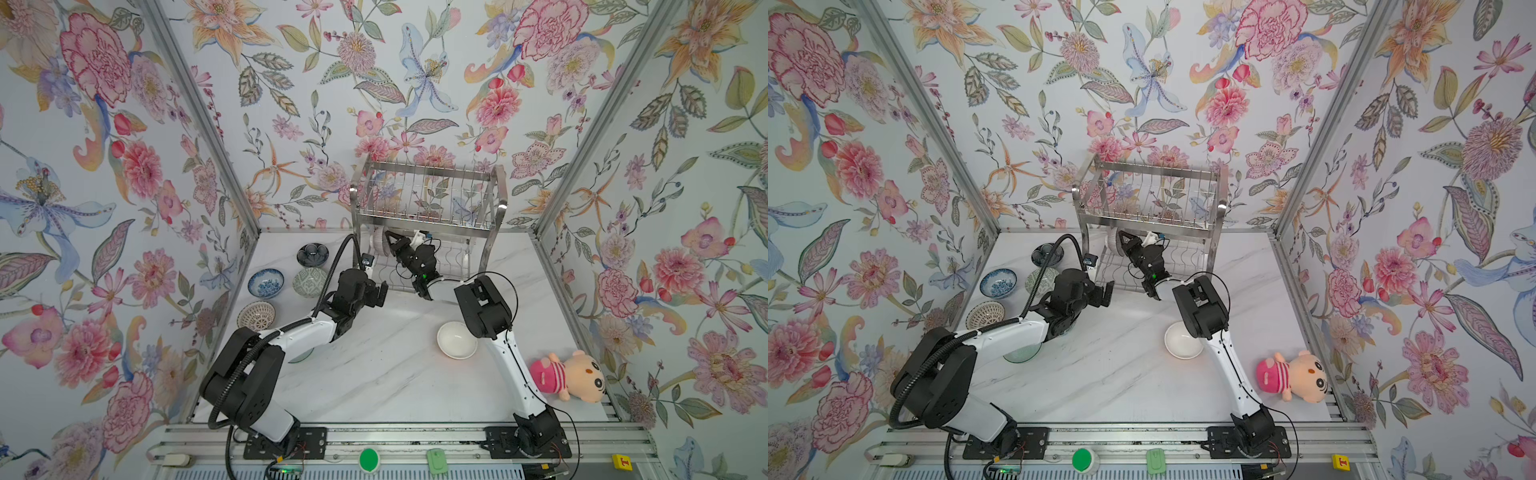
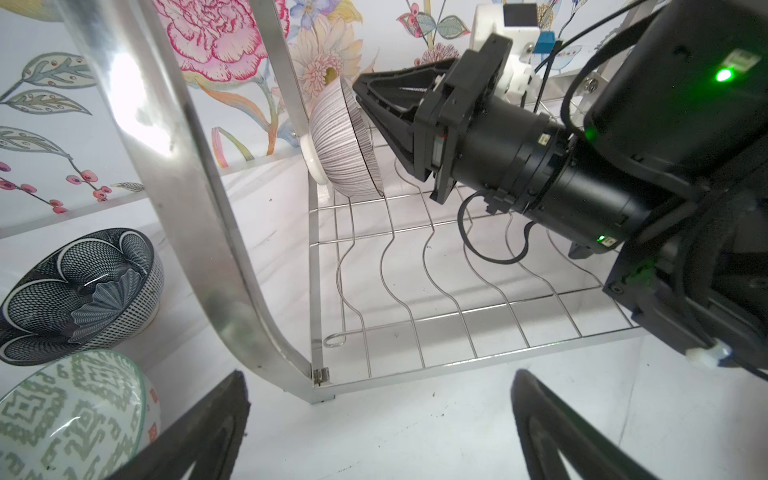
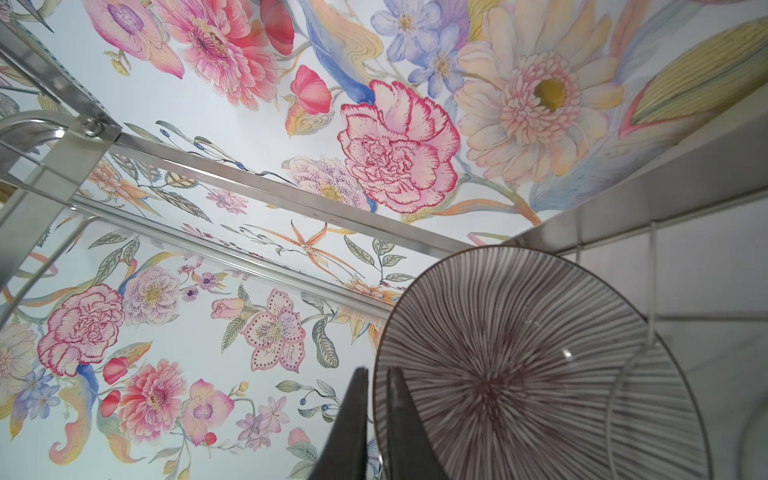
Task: Load the bowls into the dish rack
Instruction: 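Lower the bowl upright into the rack wires and open the right gripper, then withdraw the right gripper from the rack and move it over the white bowl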
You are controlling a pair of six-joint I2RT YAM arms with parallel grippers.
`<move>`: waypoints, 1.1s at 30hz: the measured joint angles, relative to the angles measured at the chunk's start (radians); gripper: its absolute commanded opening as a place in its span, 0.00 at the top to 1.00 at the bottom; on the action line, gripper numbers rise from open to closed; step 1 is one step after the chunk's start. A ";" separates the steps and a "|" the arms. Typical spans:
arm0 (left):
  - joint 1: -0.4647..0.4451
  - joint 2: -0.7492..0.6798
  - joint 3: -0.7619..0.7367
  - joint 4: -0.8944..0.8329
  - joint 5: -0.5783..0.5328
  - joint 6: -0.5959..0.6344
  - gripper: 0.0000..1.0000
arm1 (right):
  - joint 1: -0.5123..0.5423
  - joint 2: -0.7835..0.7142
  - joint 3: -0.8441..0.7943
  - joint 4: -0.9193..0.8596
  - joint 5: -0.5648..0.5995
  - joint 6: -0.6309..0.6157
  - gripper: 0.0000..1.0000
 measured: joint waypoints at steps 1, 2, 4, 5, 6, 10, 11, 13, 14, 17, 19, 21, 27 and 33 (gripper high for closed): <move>0.000 -0.003 0.000 0.000 0.000 0.000 0.01 | 0.000 0.000 -0.003 0.000 0.000 0.000 0.87; 0.000 -0.005 0.000 0.000 0.000 0.000 0.01 | 0.000 0.000 -0.006 0.001 0.001 0.000 0.85; 0.000 -0.007 0.000 0.000 0.000 -0.007 0.01 | 0.000 -0.005 -0.029 0.003 0.002 -0.001 0.84; 0.000 -0.008 -0.002 0.000 0.000 -0.008 0.01 | 0.000 -0.011 -0.039 -0.003 0.003 -0.001 0.84; 0.000 -0.011 -0.005 0.000 0.000 -0.012 0.01 | 0.000 -0.018 -0.056 0.000 0.003 -0.001 0.83; 0.000 -0.033 -0.028 -0.008 0.001 -0.026 0.01 | 0.001 -0.055 -0.127 -0.001 -0.002 -0.005 0.78; 0.000 -0.041 -0.034 -0.008 0.001 -0.027 0.01 | 0.001 -0.067 -0.145 -0.001 -0.002 -0.004 0.78; 0.000 -0.061 -0.047 -0.011 0.001 -0.035 0.01 | 0.001 -0.100 -0.193 0.000 -0.002 -0.008 0.77; 0.000 -0.069 -0.053 -0.012 0.001 -0.039 0.01 | 0.001 -0.116 -0.213 0.000 -0.003 -0.011 0.74; 0.000 -0.099 -0.072 -0.016 0.003 -0.051 0.01 | 0.002 -0.177 -0.284 0.002 -0.005 -0.023 0.72; 0.000 -0.124 -0.085 -0.024 0.004 -0.063 0.01 | 0.005 -0.221 -0.332 0.011 -0.005 -0.035 0.71; 0.000 -0.152 -0.098 -0.032 0.004 -0.073 0.01 | 0.010 -0.259 -0.373 0.014 -0.005 -0.042 0.71; -0.005 -0.255 -0.151 -0.050 0.004 -0.106 0.01 | 0.024 -0.370 -0.498 0.014 -0.016 -0.069 0.69; -0.010 -0.329 -0.203 -0.060 0.008 -0.145 0.00 | 0.040 -0.457 -0.597 0.000 -0.020 -0.107 0.68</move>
